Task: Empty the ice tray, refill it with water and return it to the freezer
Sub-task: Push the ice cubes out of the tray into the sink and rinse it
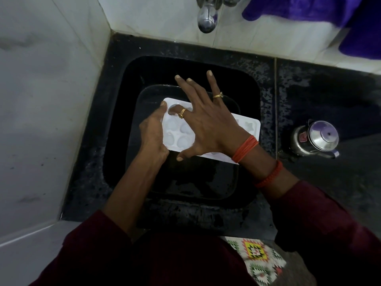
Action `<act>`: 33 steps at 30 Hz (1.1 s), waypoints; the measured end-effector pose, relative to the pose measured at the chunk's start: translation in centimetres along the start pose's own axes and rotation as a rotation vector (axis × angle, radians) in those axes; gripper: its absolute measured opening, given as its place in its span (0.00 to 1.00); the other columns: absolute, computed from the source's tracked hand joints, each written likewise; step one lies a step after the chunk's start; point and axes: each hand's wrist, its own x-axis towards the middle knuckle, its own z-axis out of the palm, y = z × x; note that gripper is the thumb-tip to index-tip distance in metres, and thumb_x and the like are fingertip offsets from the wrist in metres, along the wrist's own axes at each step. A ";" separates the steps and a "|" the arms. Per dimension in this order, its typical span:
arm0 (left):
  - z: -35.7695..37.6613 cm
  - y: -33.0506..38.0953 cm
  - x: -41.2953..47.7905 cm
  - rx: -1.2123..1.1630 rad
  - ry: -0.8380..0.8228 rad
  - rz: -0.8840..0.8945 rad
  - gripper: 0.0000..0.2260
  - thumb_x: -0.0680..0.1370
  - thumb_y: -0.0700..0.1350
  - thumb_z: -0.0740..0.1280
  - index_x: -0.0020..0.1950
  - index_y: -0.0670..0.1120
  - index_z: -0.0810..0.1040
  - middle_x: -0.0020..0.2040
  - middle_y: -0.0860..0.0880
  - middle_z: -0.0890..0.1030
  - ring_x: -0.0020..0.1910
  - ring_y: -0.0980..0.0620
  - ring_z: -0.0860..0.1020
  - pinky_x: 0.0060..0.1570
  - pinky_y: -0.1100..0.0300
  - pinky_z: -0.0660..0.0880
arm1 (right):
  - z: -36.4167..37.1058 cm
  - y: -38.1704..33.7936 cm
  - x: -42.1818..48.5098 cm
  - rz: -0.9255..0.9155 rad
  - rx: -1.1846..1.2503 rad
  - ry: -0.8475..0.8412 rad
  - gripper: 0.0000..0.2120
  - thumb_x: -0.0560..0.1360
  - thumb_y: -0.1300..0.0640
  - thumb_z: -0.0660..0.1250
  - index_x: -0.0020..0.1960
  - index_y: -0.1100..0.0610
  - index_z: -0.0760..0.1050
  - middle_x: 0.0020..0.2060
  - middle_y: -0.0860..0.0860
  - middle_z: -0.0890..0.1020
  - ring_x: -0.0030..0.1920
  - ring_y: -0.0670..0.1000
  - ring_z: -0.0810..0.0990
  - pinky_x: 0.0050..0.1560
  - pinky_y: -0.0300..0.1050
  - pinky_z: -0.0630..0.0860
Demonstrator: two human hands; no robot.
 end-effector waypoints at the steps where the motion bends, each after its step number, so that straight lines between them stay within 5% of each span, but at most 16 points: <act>1: -0.1 0.0 -0.1 0.034 -0.023 0.011 0.25 0.73 0.57 0.72 0.64 0.42 0.81 0.61 0.41 0.84 0.60 0.42 0.83 0.62 0.42 0.79 | 0.0 0.0 0.0 -0.005 -0.002 -0.009 0.56 0.55 0.14 0.61 0.71 0.51 0.73 0.80 0.64 0.54 0.79 0.65 0.57 0.76 0.71 0.40; 3: 0.0 -0.1 -0.2 0.097 -0.073 0.034 0.16 0.77 0.55 0.69 0.56 0.45 0.85 0.57 0.45 0.86 0.57 0.46 0.85 0.59 0.46 0.81 | 0.1 0.2 0.3 -0.020 -0.010 -0.049 0.57 0.56 0.14 0.58 0.72 0.51 0.72 0.80 0.64 0.54 0.79 0.65 0.56 0.76 0.71 0.41; 6: 0.5 0.2 -0.9 0.068 0.007 0.015 0.18 0.75 0.53 0.73 0.60 0.45 0.83 0.57 0.44 0.86 0.58 0.45 0.84 0.60 0.47 0.80 | 0.1 0.4 0.8 -0.050 -0.034 -0.114 0.59 0.55 0.13 0.56 0.73 0.52 0.70 0.80 0.64 0.53 0.79 0.66 0.54 0.76 0.70 0.40; 8: 0.8 -0.1 -0.8 0.092 0.005 0.110 0.05 0.78 0.47 0.70 0.49 0.50 0.86 0.46 0.50 0.87 0.49 0.52 0.86 0.50 0.59 0.82 | 0.0 0.5 1.0 -0.074 -0.066 -0.133 0.60 0.54 0.13 0.56 0.73 0.53 0.71 0.80 0.64 0.52 0.79 0.66 0.53 0.76 0.69 0.38; 10: 1.4 0.0 -1.2 0.124 -0.082 0.199 0.24 0.82 0.37 0.65 0.30 0.56 0.83 0.31 0.57 0.82 0.31 0.62 0.81 0.36 0.71 0.75 | -0.2 0.5 1.2 -0.092 -0.086 -0.138 0.61 0.53 0.12 0.57 0.73 0.53 0.71 0.80 0.65 0.51 0.79 0.67 0.54 0.76 0.70 0.39; 11: 1.4 0.1 -1.3 0.158 -0.084 0.199 0.26 0.82 0.36 0.62 0.29 0.56 0.83 0.29 0.57 0.81 0.29 0.62 0.79 0.34 0.71 0.74 | -0.2 0.5 1.3 -0.098 -0.092 -0.142 0.62 0.53 0.12 0.56 0.73 0.52 0.71 0.80 0.65 0.51 0.79 0.67 0.54 0.76 0.71 0.40; 14: 0.4 0.3 -1.3 0.253 -0.109 0.199 0.16 0.85 0.49 0.60 0.51 0.43 0.85 0.45 0.46 0.85 0.44 0.50 0.84 0.45 0.57 0.81 | -0.4 0.6 1.6 -0.082 -0.103 -0.167 0.65 0.51 0.10 0.53 0.76 0.50 0.66 0.80 0.65 0.48 0.79 0.67 0.51 0.76 0.70 0.38; 18: 0.1 0.4 -1.3 0.107 -0.086 0.076 0.30 0.75 0.61 0.70 0.64 0.38 0.80 0.62 0.36 0.82 0.61 0.36 0.82 0.63 0.36 0.77 | -0.7 0.5 1.9 -0.052 -0.103 -0.212 0.66 0.49 0.10 0.54 0.76 0.50 0.66 0.80 0.65 0.44 0.80 0.67 0.47 0.76 0.70 0.37; 26: -0.1 0.2 -0.7 0.048 -0.004 0.011 0.23 0.79 0.57 0.69 0.63 0.40 0.81 0.59 0.40 0.84 0.58 0.41 0.84 0.56 0.45 0.81 | -0.8 -0.1 1.7 -0.007 -0.128 -0.214 0.65 0.50 0.11 0.56 0.75 0.51 0.68 0.79 0.68 0.44 0.80 0.67 0.44 0.73 0.66 0.29; 31: -0.1 -0.6 -0.5 0.016 0.019 0.057 0.35 0.70 0.60 0.76 0.66 0.35 0.78 0.61 0.38 0.83 0.59 0.40 0.83 0.58 0.44 0.80 | -1.0 -0.5 1.4 0.012 -0.140 -0.211 0.63 0.52 0.12 0.57 0.73 0.54 0.70 0.80 0.66 0.48 0.80 0.66 0.47 0.72 0.66 0.28; 33: 0.1 -0.4 -0.5 0.017 0.040 0.053 0.32 0.71 0.58 0.76 0.64 0.36 0.79 0.57 0.40 0.84 0.56 0.43 0.84 0.54 0.47 0.82 | -1.2 -0.6 1.3 0.012 -0.135 -0.207 0.62 0.52 0.13 0.59 0.72 0.55 0.72 0.80 0.66 0.50 0.80 0.65 0.49 0.71 0.66 0.27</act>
